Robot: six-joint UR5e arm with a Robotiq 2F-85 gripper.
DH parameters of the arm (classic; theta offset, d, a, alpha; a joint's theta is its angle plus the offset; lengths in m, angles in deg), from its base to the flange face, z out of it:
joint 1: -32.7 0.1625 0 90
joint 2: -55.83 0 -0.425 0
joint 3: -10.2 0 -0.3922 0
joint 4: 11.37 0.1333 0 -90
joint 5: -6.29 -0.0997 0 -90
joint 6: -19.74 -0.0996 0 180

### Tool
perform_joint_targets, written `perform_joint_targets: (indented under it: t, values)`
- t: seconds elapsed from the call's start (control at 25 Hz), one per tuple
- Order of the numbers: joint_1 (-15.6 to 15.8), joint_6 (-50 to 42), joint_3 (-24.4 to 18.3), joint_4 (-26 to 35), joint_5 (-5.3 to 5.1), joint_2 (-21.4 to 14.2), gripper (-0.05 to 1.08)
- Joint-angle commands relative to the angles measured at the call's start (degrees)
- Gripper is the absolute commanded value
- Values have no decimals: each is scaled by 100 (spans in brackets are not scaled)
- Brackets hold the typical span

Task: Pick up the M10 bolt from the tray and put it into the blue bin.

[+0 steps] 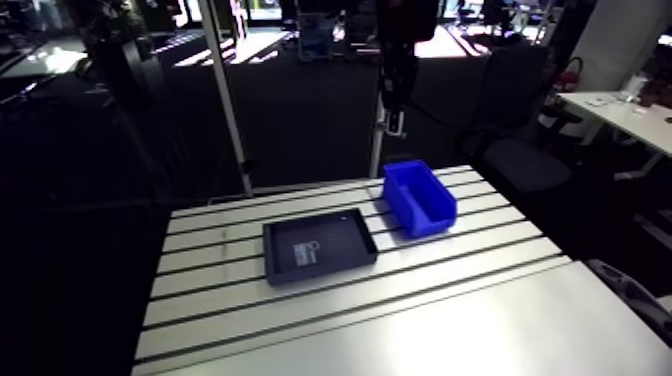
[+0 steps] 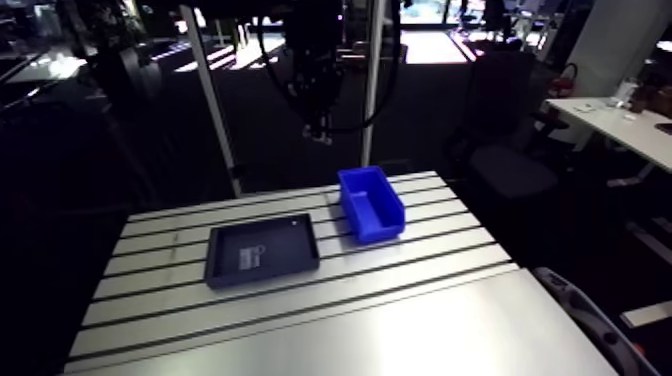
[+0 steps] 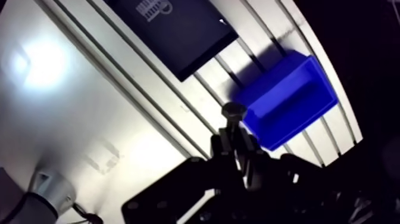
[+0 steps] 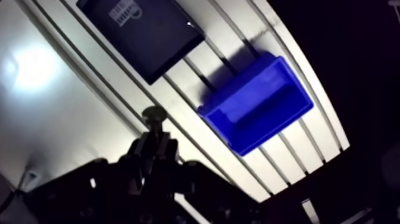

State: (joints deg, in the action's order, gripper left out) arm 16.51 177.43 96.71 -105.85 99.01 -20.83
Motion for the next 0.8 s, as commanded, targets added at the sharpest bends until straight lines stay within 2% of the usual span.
perform_joint_targets:
  t: [0.04, 0.16, 0.36, 0.56, 0.8]
  values:
    - [-350, 1939, -254, 14, 40, 340, 105]
    - [-588, 2800, -341, -30, -13, 437, 105]
    - [-763, 3776, -500, -48, -30, 675, 105]
    - [-781, 4233, -640, -109, 14, 973, 106]
    - [-843, 4418, -596, -663, 31, 1140, 106]
